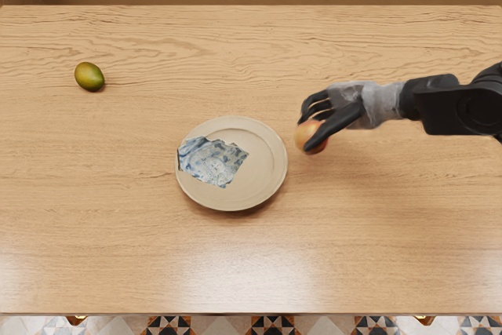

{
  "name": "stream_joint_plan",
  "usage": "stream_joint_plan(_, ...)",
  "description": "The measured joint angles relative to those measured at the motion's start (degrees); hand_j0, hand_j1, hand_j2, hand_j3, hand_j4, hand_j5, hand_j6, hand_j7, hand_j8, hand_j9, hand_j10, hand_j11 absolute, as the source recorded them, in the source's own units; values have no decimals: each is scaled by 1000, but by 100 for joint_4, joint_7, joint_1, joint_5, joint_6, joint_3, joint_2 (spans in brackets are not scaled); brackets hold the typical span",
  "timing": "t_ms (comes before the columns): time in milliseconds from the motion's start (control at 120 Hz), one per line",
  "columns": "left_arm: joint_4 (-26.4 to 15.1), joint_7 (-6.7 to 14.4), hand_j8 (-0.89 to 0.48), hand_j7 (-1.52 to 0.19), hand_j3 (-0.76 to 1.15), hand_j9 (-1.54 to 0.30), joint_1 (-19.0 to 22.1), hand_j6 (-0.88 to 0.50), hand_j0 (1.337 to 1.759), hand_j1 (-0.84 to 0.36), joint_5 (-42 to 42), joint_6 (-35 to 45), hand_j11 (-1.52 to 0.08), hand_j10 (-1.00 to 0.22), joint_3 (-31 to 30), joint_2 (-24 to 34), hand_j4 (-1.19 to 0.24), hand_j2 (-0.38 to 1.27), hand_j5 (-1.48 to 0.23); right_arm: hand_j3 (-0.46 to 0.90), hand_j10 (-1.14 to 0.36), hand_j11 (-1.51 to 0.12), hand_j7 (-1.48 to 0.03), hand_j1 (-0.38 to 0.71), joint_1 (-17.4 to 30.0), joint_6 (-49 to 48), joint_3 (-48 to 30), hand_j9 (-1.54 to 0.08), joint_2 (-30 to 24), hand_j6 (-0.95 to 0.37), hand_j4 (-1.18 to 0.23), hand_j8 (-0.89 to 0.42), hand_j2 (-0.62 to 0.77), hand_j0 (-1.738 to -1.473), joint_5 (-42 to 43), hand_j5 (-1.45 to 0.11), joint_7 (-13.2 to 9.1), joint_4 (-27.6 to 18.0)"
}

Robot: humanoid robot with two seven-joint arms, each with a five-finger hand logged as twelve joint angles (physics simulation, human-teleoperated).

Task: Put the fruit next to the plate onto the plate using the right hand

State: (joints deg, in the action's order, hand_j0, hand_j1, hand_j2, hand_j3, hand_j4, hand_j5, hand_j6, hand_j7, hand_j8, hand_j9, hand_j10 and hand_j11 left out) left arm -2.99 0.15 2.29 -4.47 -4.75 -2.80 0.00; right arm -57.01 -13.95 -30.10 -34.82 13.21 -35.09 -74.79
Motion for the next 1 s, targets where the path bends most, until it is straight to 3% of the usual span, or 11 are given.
stream_joint_plan(133, 0, 1, -3, -3, 0, -3, 0, -3, 1658, 347, -1, 0, -3, -2, 0, 0, -3, 1, -3, 0, -414, -1155, -1121, 243, 182, -526, -389, -1154, 497, -626, -837, -344, 398, -1653, -52, -1179, 3, 334)
stream_joint_plan(283, -1, 2, -3, -3, 0, -3, 0, -3, 1658, 347, -1, 0, -3, -3, 0, 0, -3, 1, -3, 0, -413, -1145, -1128, 305, 214, -666, -492, -1150, 1718, -744, -844, -366, 602, -1655, 344, -1185, 5, 1019)
stream_joint_plan(433, 0, 1, -3, -3, 0, -3, 0, -3, 1658, 347, 0, 0, -3, -3, 0, 0, -3, 1, -3, 0, -388, -1140, -1131, 344, 212, -714, -514, -1153, 2246, -813, -851, -339, 597, -1656, 588, -1181, 6, 1411)
stream_joint_plan(483, 0, 1, -3, -3, 0, -3, 0, -3, 1658, 347, 0, 0, -3, -3, 0, 0, -3, 1, -3, 0, -340, -940, -932, 234, 211, -708, -508, -950, 2306, -673, -702, -303, 447, -1657, 681, -971, 7, 1451)
stream_joint_plan(583, -1, 1, -3, -3, 0, -3, 2, -3, 1658, 347, 0, 0, -3, -3, 0, 0, -3, 1, -3, 0, -208, -576, -571, 8, 218, -705, -532, -582, 2333, -412, -430, -186, 274, -1657, 868, -595, 8, 1456)
stream_joint_plan(675, 0, 0, -3, -3, 0, -3, 0, -3, 1658, 347, -1, 0, -3, -3, 0, 0, -3, 1, -3, 0, -133, -368, -365, -121, 214, -887, -766, -371, 2096, -263, -275, -119, 175, -1657, 875, -380, 8, 1369)
stream_joint_plan(758, -8, -26, -3, -3, 0, -3, -87, -3, 1658, 347, -1, 0, -3, -3, 0, 0, -3, 1, -3, 0, -88, -244, -242, -197, 218, -1376, -1051, -247, 1534, -175, -183, -79, 116, -1658, 508, -253, 9, 1289)
stream_joint_plan(908, -12, -44, -3, -3, 0, -3, -80, -3, 1658, 347, -1, -1, -3, -3, -4, 0, -3, 1, -3, 0, -42, -117, -116, -277, 341, -1932, -1451, -118, 70, -84, -88, -38, 56, -1658, -241, -121, 9, 1345)
stream_joint_plan(1000, -13, -48, -3, -3, 0, -3, -70, -3, 1658, 346, -1, 0, -3, -3, -7, 0, -3, 1, -3, 0, -26, -75, -74, -303, 554, -2035, -1753, -76, -456, -53, -55, -23, 36, -1658, -410, -77, 9, 1432)
